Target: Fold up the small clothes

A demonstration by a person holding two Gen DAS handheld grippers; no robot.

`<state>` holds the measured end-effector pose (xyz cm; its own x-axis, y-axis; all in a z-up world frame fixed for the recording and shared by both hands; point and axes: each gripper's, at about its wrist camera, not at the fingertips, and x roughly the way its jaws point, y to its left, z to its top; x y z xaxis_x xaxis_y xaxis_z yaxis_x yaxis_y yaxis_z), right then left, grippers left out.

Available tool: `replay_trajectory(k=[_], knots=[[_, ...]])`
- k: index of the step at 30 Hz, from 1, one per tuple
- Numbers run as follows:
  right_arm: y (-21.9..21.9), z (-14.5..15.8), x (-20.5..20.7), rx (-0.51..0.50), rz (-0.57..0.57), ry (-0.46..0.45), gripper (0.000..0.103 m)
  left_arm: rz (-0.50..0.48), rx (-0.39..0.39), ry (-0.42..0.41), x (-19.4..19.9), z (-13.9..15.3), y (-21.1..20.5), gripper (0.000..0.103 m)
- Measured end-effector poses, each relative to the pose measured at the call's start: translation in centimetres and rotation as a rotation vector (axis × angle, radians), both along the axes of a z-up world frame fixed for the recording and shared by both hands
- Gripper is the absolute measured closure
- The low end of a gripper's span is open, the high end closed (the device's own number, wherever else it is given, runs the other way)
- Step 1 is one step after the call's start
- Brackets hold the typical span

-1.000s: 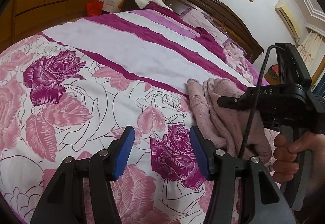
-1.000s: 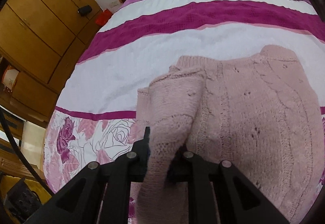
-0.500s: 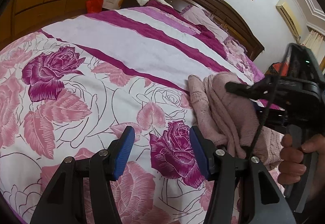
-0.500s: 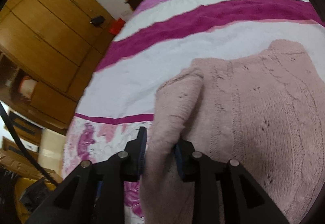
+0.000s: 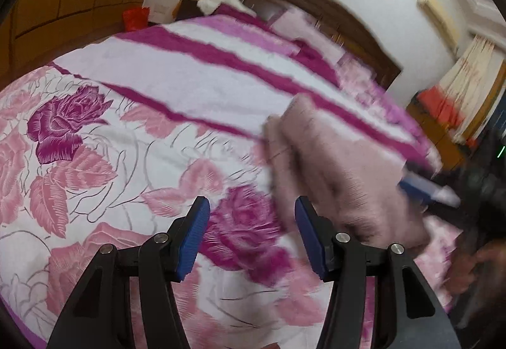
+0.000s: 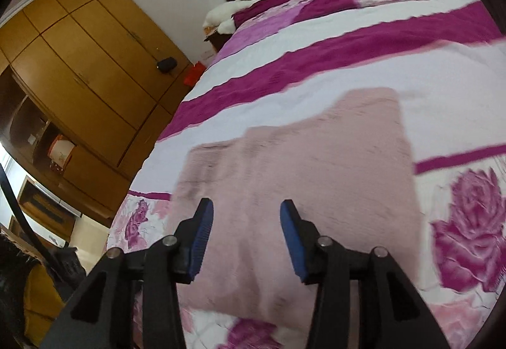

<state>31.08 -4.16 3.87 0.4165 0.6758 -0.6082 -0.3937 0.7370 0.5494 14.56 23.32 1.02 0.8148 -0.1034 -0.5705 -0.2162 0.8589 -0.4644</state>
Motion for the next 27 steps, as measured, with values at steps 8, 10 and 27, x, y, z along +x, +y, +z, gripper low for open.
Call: replay_trajectory(k=[8,10,27], knots=[[-6.2,-0.2,-3.7,-0.063,0.003,-0.153,0.057,-0.144,-0.272,-0.031,4.8,1.5,0.4,0.062],[-7.4,-0.1,-4.6,-0.088,-0.01,-0.204,0.057,-0.16,-0.28,0.008,6.8,1.2,0.0,0.062],[-10.5,-4.6,-3.1,-0.114,0.027,-0.203,0.096,-0.058,-0.132,0.019,17.5,0.6,0.3,0.103]])
